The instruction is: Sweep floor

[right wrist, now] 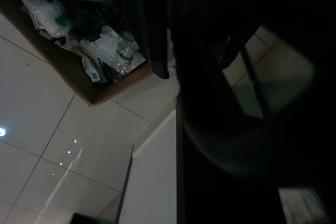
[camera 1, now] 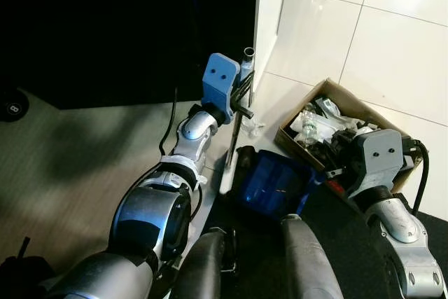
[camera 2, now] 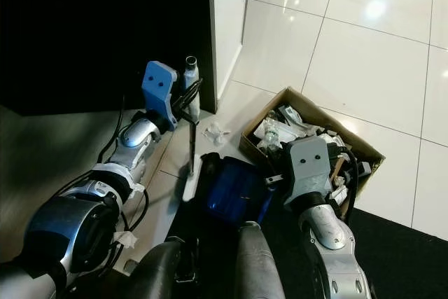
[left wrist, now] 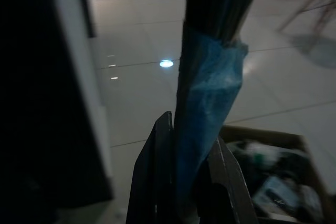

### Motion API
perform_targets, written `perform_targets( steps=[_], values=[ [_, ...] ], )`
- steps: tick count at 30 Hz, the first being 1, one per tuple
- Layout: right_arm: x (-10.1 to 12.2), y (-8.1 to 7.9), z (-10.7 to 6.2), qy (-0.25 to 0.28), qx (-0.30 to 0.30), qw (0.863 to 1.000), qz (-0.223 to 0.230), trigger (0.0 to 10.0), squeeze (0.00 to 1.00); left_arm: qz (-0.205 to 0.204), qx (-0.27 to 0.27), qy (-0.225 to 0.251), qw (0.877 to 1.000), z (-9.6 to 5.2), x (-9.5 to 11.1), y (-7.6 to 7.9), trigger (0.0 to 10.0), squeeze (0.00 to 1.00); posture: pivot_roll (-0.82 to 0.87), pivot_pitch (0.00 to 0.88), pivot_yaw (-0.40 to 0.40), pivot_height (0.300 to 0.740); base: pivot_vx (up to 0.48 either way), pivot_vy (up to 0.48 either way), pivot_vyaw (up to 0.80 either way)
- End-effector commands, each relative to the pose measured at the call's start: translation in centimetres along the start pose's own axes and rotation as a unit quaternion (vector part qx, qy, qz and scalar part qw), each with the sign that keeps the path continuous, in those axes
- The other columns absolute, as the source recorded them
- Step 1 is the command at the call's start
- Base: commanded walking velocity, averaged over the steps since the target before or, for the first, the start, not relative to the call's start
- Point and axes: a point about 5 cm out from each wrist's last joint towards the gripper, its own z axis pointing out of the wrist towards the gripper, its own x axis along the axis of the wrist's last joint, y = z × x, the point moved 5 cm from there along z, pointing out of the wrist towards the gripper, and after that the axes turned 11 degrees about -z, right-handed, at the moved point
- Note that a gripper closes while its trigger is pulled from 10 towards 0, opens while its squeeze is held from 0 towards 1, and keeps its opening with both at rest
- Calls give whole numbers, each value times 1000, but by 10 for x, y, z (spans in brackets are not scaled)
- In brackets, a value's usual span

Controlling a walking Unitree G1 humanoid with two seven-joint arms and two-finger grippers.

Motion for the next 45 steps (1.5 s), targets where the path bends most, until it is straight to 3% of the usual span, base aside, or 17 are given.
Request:
perform_targets(
  steps=[1,4,7,10,12,17,19,26,29,32,39,43,45],
  values=[
    [-43,-20,-9,-87,32,995,38,10000,0,-35,-68,-21,997,1,-12,23,10000,8,-379,404,111,740,0,0,0],
    [-43,-21,-8,-86,32,995,38,10000,0,-52,-124,-50,990,-6,-24,35,9922,16,-376,402,112,740,0,0,0],
    [-43,-21,-8,-86,32,995,38,10000,0,-55,-132,-56,988,-7,-26,37,9922,16,-375,401,112,740,0,0,0],
    [-43,-21,-7,-85,32,995,39,10000,0,-80,-218,-77,970,-18,-30,49,9725,31,-367,398,114,740,0,0,0],
    [-43,-21,-6,-84,33,995,39,10000,0,-123,-279,-71,950,-22,-21,57,10000,31,-350,396,115,740,0,0,0],
    [-43,-22,-5,-83,35,995,40,10000,0,-154,-316,-40,935,-20,-1,57,10000,27,-340,393,116,740,0,0,0],
    [-43,-23,-4,-83,35,995,42,10000,0,-141,-343,-25,929,-21,16,53,10000,24,-335,392,118,740,0,0,0],
    [-44,-25,-2,-82,36,995,44,10000,0,-72,-369,0,927,-23,52,37,10000,16,-323,387,125,740,0,0,0],
    [-44,-25,-1,-82,36,995,45,10000,0,-35,-364,16,931,-23,73,26,10000,16,-321,386,126,740,0,0,0],
    [-44,-26,-1,-81,37,995,45,10000,0,-23,-352,30,935,-22,88,17,10000,24,-317,386,127,740,0,0,0],
    [-45,-27,-1,-82,37,995,46,10000,0,-16,-352,28,936,-25,96,11,10000,16,-314,387,127,740,0,0,0],
    [-45,-27,-1,-82,37,995,45,10000,0,-12,-328,27,944,-22,92,6,10000,16,-317,389,125,740,0,0,0],
    [-46,-26,-1,-82,38,995,45,10000,0,6,-290,36,956,-17,86,3,10000,16,-324,391,123,740,0,0,0]
  ],
)
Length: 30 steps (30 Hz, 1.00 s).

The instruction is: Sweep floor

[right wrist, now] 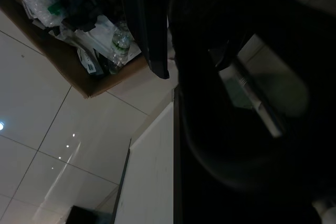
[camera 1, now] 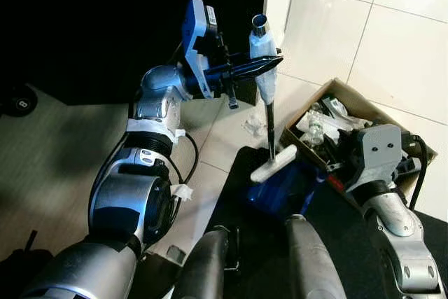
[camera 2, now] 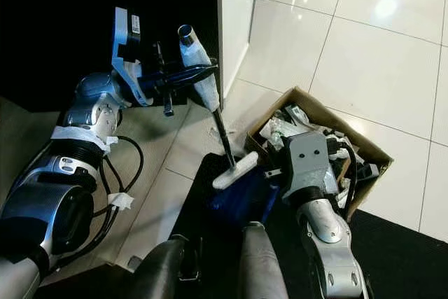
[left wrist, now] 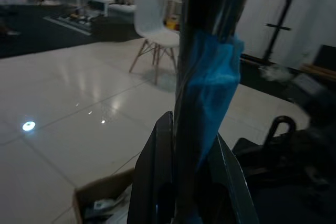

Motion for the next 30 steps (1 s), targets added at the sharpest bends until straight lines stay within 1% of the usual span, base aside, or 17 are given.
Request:
perform_targets(
  steps=[1,3,4,8,10,12,13,15,18,20,22,25,27,28,30],
  values=[
    [-49,-27,-11,-94,46,994,42,10000,0,28,23,5,999,1,1,-4,10000,16,-324,391,123,740,0,0,0],
    [-49,-27,-11,-95,46,994,42,10000,0,38,48,10,998,4,-3,-6,10000,16,-326,392,123,740,0,0,0],
    [-49,-27,-11,-95,46,994,42,10000,0,38,48,10,998,4,-3,-6,10000,16,-326,392,123,740,0,0,0],
    [-50,-26,-12,-96,46,994,41,10000,0,52,102,10,993,5,-12,-13,10000,24,-334,394,121,740,0,0,0],
    [-50,-26,-12,-96,46,993,40,10000,0,53,115,8,992,4,-15,-15,10000,27,-334,394,121,740,0,0,0],
    [-50,-26,-12,-96,46,994,40,10000,0,59,134,-3,989,2,-19,-19,10000,27,-340,394,122,740,0,0,0],
    [-50,-25,-13,-97,45,994,40,10000,0,69,154,-15,986,0,-24,-22,10000,27,-342,395,122,740,0,0,0],
    [-50,-25,-13,-97,44,994,40,10000,0,72,158,-17,985,-1,-25,-22,10000,27,-342,395,122,740,0,0,0],
    [-51,-24,-14,-97,43,994,39,10000,0,82,180,-39,979,-5,-37,-24,10000,27,-344,397,120,740,0,0,0],
    [-51,-24,-14,-98,43,994,38,10000,0,81,205,-39,975,-8,-41,-27,10000,27,-346,399,120,740,0,0,0],
    [-51,-24,-14,-98,44,993,38,10000,0,89,228,-41,969,-9,-44,-29,10000,31,-346,399,120,740,0,0,0],
    [-51,-25,-14,-98,45,993,38,10000,0,104,244,-47,963,-10,-47,-29,10000,35,-345,400,117,740,0,0,0],
    [-50,-26,-14,-97,47,993,38,10000,0,107,262,-49,958,-11,-51,-31,10000,35,-345,399,117,740,0,0,0],
    [-50,-26,-14,-97,47,993,38,10000,0,107,262,-49,958,-11,-51,-31,10000,35,-345,399,117,740,0,0,0],
    [-50,-26,-14,-96,47,994,38,10000,0,110,279,-57,952,-13,-57,-32,10000,35,-349,399,116,740,0,0,0]
  ],
)
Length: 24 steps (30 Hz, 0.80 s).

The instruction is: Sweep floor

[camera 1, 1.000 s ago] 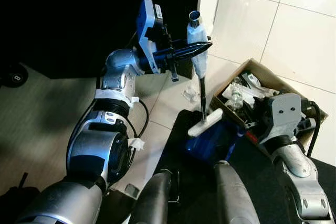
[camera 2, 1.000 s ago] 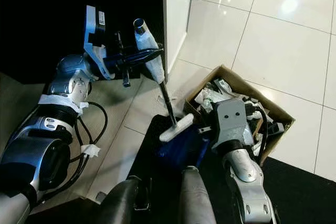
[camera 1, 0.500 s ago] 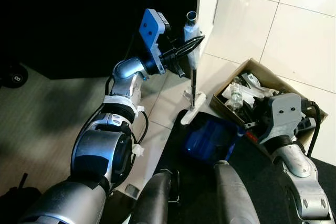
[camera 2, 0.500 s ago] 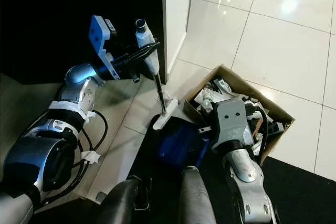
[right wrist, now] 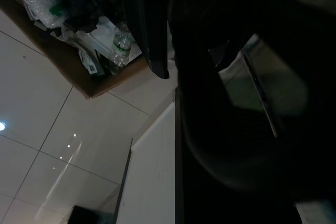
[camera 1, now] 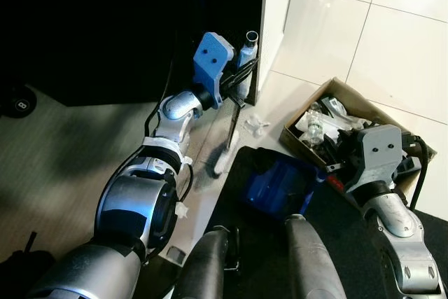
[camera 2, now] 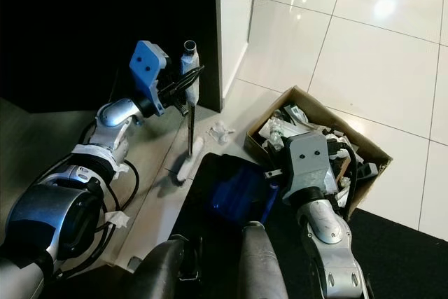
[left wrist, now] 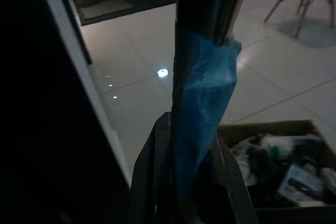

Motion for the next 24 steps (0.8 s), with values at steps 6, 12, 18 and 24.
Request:
perform_targets(
  steps=[6,12,18,24],
  values=[
    [-49,-25,-14,-97,47,994,38,10000,0,-40,43,-25,998,-5,-29,11,10000,35,-358,403,113,740,0,0,0],
    [-48,-24,-16,-97,47,994,36,10000,0,-92,73,-19,993,-2,-37,16,10000,35,-382,420,106,740,0,0,0],
    [-50,-21,-24,-102,45,993,32,10000,0,-110,87,-15,990,0,-41,22,10000,35,-400,428,103,740,0,0,0],
    [-50,-19,-24,-103,43,993,31,10000,0,-153,104,9,983,8,-34,22,10000,35,-399,420,108,740,0,0,0]
  ],
)
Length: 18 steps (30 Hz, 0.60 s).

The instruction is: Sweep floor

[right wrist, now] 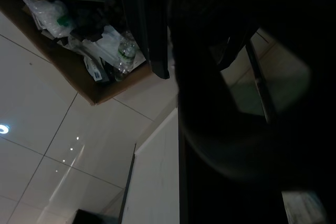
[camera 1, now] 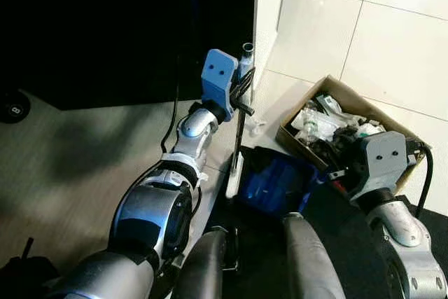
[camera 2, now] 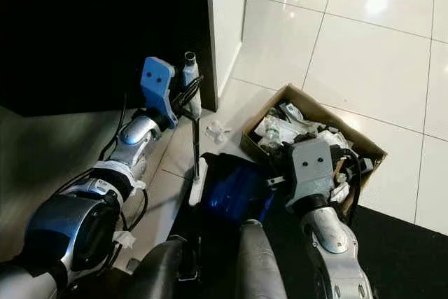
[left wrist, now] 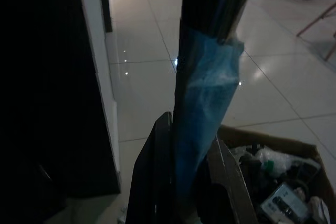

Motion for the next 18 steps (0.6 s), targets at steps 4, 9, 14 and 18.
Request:
perform_targets(
  steps=[4,9,14,18],
  values=[
    [-45,-22,-8,-96,36,994,40,10000,0,-75,-2,20,997,8,2,11,10000,35,-393,419,108,740,0,0,0],
    [-45,-24,-7,-94,39,994,41,10000,0,-105,-32,23,994,12,5,20,9882,35,-385,418,110,740,0,0,0],
    [-45,-24,-7,-94,39,994,42,10000,0,-135,-98,5,986,11,1,34,9882,31,-374,413,118,740,0,0,0],
    [-46,-23,-5,-94,34,994,45,10000,0,-163,-190,-18,968,4,0,47,9686,27,-356,404,128,740,0,0,0]
  ],
)
